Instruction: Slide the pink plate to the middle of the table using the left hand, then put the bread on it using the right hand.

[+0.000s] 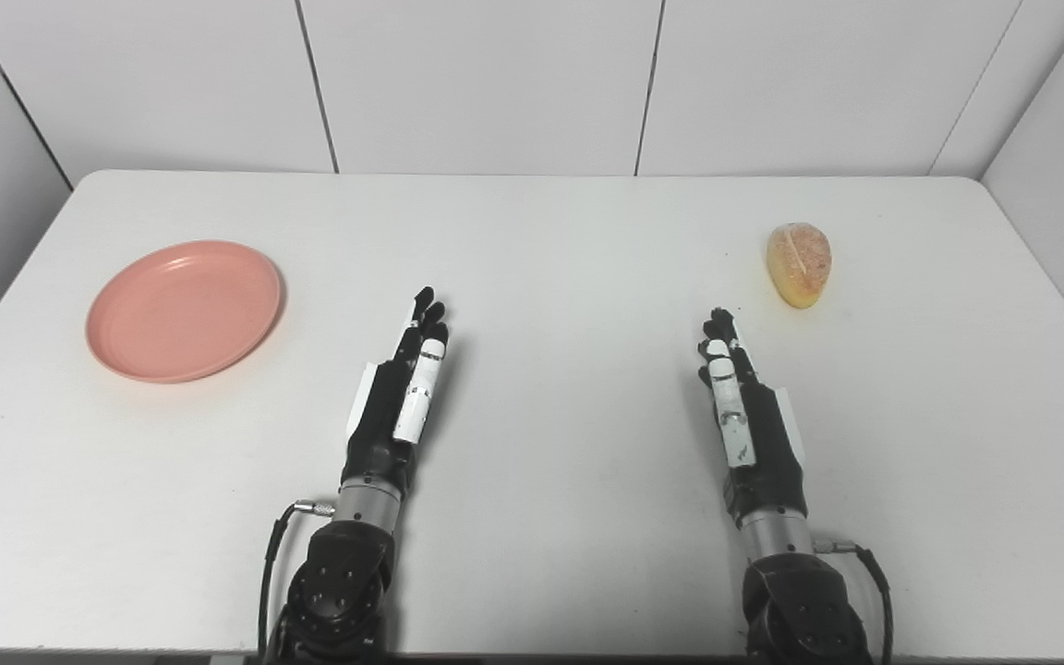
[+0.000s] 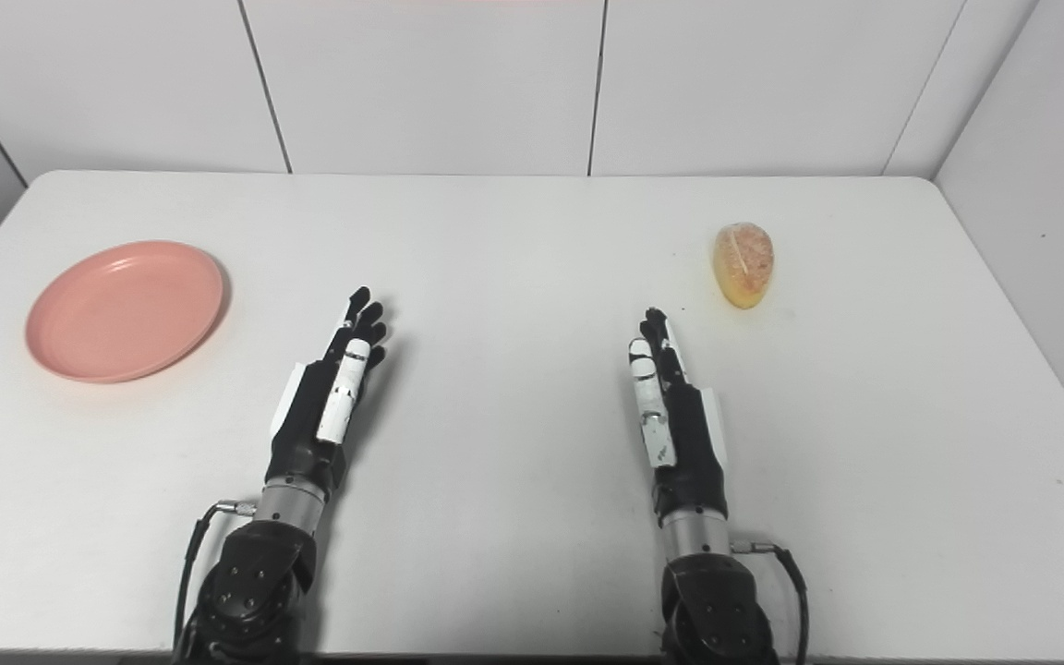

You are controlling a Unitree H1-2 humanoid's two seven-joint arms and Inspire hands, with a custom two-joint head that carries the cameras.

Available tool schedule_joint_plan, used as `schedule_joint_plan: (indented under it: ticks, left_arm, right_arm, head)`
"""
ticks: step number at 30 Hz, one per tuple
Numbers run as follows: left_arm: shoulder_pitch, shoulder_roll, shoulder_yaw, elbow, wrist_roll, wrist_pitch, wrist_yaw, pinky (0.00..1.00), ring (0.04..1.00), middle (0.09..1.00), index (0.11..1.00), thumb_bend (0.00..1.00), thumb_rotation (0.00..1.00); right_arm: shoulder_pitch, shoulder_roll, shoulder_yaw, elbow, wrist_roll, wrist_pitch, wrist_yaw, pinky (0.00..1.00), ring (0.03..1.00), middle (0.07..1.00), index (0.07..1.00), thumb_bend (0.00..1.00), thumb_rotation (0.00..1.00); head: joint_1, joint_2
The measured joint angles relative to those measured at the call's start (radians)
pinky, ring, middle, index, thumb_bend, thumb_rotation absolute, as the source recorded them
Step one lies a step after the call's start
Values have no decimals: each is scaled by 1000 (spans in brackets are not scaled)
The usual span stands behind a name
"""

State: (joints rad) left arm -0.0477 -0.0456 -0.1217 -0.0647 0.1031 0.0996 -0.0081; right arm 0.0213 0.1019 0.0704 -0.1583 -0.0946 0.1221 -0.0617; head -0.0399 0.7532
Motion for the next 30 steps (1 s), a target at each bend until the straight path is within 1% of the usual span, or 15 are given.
schedule_joint_plan:
  ticks: [11,16,30]
  left_arm:
    - [0,1,0,0,-3,0,-1,959,969,982,986,351,1000]
    - [0,0,0,0,-3,0,-1,956,967,981,985,367,1000]
    - [0,0,0,1,-2,-1,0,946,962,979,982,365,1000]
  right_arm:
    - [0,0,0,0,-2,0,0,958,955,957,957,190,1000]
    - [0,0,0,0,-3,0,0,950,951,954,956,191,1000]
    - [0,0,0,0,-4,0,0,945,948,951,954,188,1000]
  head:
    - [0,0]
    - [0,-2]
    - [0,-2]
